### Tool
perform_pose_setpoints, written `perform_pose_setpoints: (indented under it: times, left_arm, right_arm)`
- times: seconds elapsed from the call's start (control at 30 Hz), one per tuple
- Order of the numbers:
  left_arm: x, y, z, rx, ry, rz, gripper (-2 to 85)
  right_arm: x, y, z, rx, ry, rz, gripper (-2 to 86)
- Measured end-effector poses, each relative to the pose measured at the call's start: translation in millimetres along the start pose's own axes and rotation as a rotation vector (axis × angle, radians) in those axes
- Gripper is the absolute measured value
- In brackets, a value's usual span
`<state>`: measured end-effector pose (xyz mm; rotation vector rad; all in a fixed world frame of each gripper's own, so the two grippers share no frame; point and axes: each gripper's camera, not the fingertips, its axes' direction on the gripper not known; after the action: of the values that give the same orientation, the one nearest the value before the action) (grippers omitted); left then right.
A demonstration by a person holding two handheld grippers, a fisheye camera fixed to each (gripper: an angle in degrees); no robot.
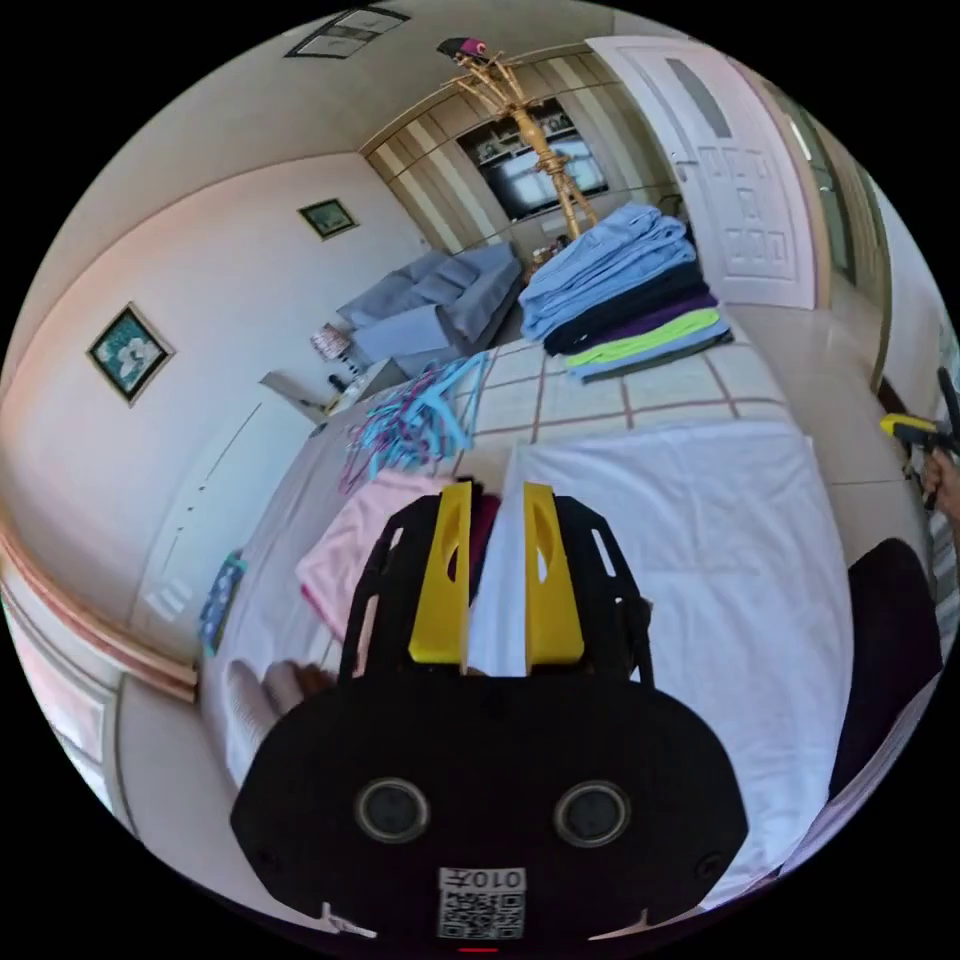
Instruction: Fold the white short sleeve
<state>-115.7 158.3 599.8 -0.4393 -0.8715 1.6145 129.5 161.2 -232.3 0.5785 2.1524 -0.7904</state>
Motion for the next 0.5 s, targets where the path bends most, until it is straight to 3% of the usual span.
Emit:
perform_pose_setpoints:
  times: [0.13, 0.3, 0.5]
  left_arm:
    - [-32.0, 110.1, -19.5, -0.188, -0.092, -0.004, 7.3]
    - [-41.4, 218.2, -3.1, -0.231, 0.184, -0.087, 9.8]
    - [-39.1, 235.6, 25.8, -0.181, 0.325, -0.125, 9.6]
  right_arm:
    - [-41.1, 24.1, -25.4, -0.026, -0.035, -0.055, 6.5]
    - [-86.7, 37.6, -48.4, -0.014, -0.104, -0.085, 6.1]
    - [-135.2, 28.5, -92.7, 0.032, -0.053, -0.159, 6.0]
